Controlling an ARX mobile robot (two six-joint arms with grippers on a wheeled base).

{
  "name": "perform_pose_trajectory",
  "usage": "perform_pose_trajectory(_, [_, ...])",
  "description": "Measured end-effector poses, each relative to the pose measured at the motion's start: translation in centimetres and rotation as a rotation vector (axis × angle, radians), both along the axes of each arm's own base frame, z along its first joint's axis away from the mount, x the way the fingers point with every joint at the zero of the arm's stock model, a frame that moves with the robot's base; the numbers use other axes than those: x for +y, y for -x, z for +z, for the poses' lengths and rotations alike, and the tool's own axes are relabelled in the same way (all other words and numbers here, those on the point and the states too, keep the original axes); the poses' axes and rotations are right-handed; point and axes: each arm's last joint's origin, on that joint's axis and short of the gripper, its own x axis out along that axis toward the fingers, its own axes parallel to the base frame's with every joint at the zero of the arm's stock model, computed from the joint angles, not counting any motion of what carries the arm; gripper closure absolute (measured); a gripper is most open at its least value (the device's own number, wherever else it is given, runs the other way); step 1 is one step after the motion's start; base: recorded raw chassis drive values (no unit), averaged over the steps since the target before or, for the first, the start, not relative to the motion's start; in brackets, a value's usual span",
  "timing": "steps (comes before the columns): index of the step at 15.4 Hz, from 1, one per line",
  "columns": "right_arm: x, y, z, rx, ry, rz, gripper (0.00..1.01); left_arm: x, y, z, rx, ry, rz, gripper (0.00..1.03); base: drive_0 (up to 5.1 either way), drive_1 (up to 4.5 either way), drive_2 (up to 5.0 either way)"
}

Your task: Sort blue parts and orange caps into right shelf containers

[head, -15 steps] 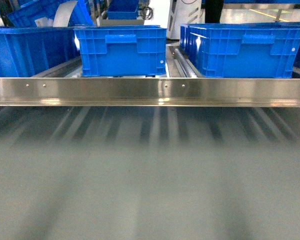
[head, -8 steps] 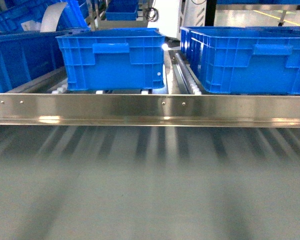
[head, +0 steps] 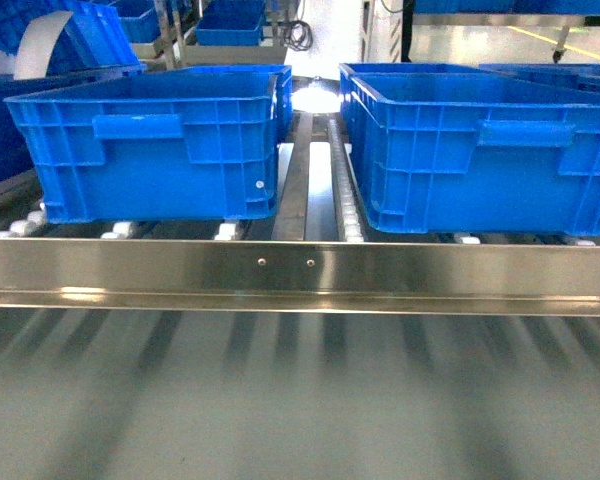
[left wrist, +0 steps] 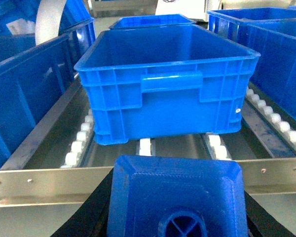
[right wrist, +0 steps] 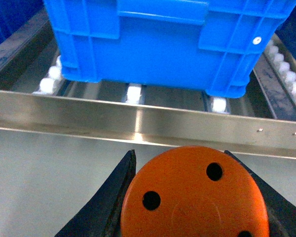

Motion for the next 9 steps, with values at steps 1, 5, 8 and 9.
perform_pose_trajectory(1, [0.0, 0.0, -0.01, 0.001, 0.001, -0.001, 0.58, 0.0, 0.0, -0.02, 0.001, 0.0, 0.0, 0.59, 2.9, 2.09, -4.9])
perform_pose_trajectory(5, [-0.05, -0.05, -0.02, 0.003, 0.001, -0.004, 0.58, -0.06, -0.04, -0.05, 0.002, 0.001, -0.007, 0.59, 1.5, 1.05, -2.5])
perform_pose_trajectory(8, [0.0, -0.05, 0.06, -0.002, 0.0, -0.001, 0.58, -0.11, -0.04, -0.04, 0.002, 0.001, -0.007, 0.59, 0.0, 0.0, 0.0])
perform_pose_trajectory(9, [0.0, -0.05, 0.06, -0.002, 0.0, -0.001, 0.58, -0.11, -0.04, -0.04, 0.001, 0.001, -0.007, 0.59, 0.0, 0.0, 0.0])
